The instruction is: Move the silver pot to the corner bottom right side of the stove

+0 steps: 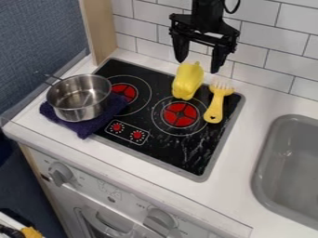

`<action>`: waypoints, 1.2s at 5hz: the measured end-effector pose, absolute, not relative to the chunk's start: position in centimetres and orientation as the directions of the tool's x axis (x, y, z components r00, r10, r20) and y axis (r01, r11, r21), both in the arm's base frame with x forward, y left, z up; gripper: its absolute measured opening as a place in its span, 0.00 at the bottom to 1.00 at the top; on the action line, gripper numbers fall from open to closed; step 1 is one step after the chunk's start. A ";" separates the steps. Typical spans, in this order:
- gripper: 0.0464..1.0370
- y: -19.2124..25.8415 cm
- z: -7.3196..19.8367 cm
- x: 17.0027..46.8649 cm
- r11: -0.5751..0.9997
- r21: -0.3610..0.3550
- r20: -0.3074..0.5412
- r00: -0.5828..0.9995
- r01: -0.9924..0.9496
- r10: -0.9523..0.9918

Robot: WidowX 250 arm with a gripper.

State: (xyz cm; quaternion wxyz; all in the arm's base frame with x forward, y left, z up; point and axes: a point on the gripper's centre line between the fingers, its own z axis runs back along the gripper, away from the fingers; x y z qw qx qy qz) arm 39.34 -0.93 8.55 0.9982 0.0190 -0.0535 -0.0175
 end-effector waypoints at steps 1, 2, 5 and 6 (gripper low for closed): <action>0.96 -0.9 6.9 38.9 0.999 0.039 0.060 0.998 0.034 -0.036; 0.96 0.6 5.6 37.3 0.999 0.037 0.009 1.000 0.011 -0.012; 0.96 7.0 8.7 30.4 0.999 0.049 0.003 1.000 -0.007 0.007; 0.96 7.9 8.6 30.2 0.998 0.067 -0.004 1.000 -0.014 0.014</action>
